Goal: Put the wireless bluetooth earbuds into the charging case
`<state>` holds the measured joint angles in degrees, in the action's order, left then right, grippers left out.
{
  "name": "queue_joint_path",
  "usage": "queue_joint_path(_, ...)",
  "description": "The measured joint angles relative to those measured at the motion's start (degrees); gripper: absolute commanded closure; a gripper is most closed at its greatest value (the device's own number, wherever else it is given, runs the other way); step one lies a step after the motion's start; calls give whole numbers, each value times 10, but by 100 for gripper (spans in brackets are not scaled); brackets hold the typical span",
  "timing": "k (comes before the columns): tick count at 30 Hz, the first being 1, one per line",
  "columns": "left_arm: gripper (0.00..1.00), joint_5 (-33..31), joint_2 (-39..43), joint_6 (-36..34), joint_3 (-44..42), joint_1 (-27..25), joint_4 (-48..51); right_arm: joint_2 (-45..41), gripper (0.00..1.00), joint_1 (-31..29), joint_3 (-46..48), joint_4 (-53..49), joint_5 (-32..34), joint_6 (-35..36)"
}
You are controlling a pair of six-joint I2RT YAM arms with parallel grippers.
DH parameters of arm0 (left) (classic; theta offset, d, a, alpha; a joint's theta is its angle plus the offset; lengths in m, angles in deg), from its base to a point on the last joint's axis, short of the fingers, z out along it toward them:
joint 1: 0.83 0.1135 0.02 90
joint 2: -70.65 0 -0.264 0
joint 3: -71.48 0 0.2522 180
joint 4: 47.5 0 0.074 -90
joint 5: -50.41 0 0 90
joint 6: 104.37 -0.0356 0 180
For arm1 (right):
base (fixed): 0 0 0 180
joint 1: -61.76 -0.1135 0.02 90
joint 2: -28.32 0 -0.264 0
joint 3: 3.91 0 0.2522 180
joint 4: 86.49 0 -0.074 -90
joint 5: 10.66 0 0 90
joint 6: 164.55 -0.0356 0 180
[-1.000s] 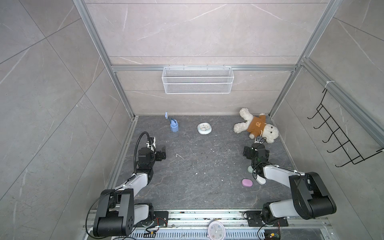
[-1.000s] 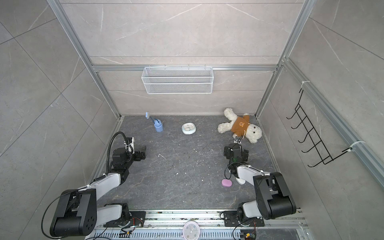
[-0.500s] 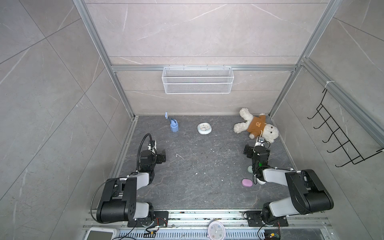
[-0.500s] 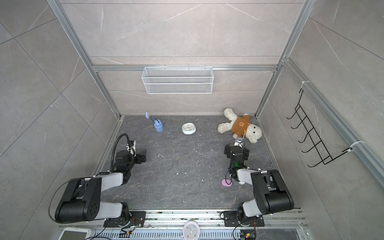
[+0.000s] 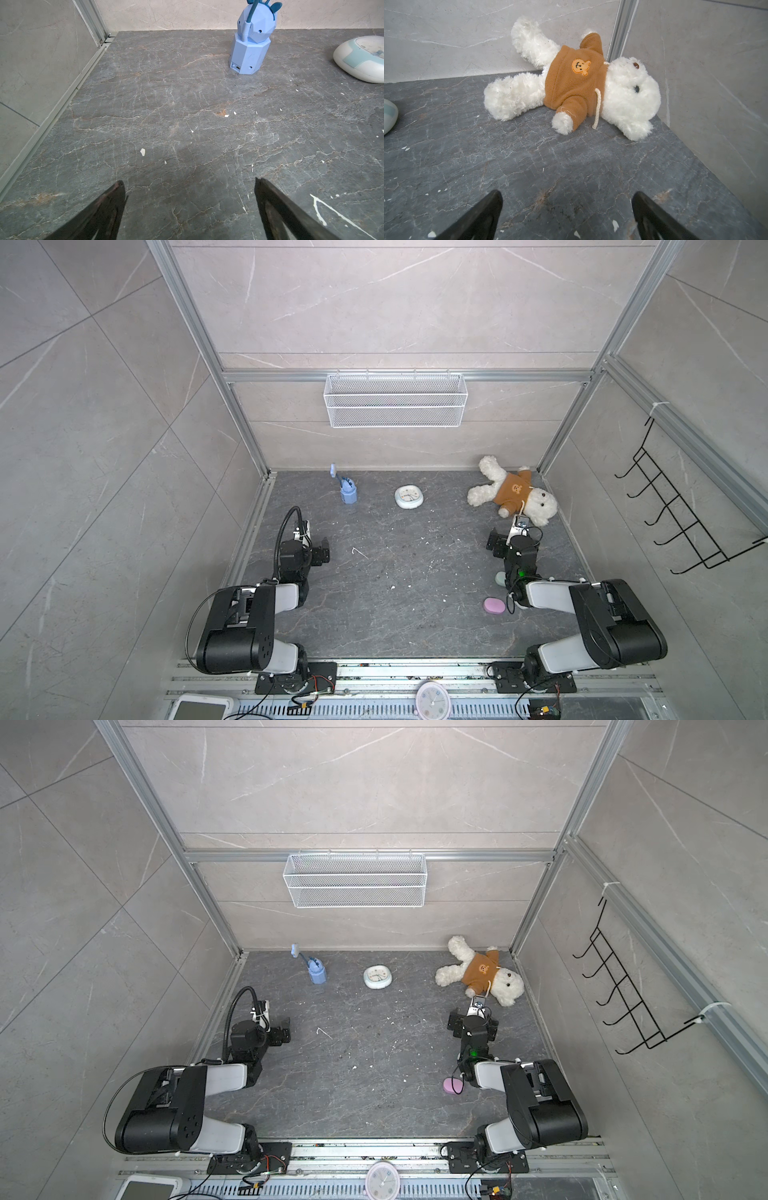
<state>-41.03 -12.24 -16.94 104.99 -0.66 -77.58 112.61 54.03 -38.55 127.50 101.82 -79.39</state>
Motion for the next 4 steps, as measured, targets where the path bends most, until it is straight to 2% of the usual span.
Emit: queue_joint_path(4, 1, 0, 0, 0, 0, 1, 0, 0, 0, 0, 0, 1, 0, 0)
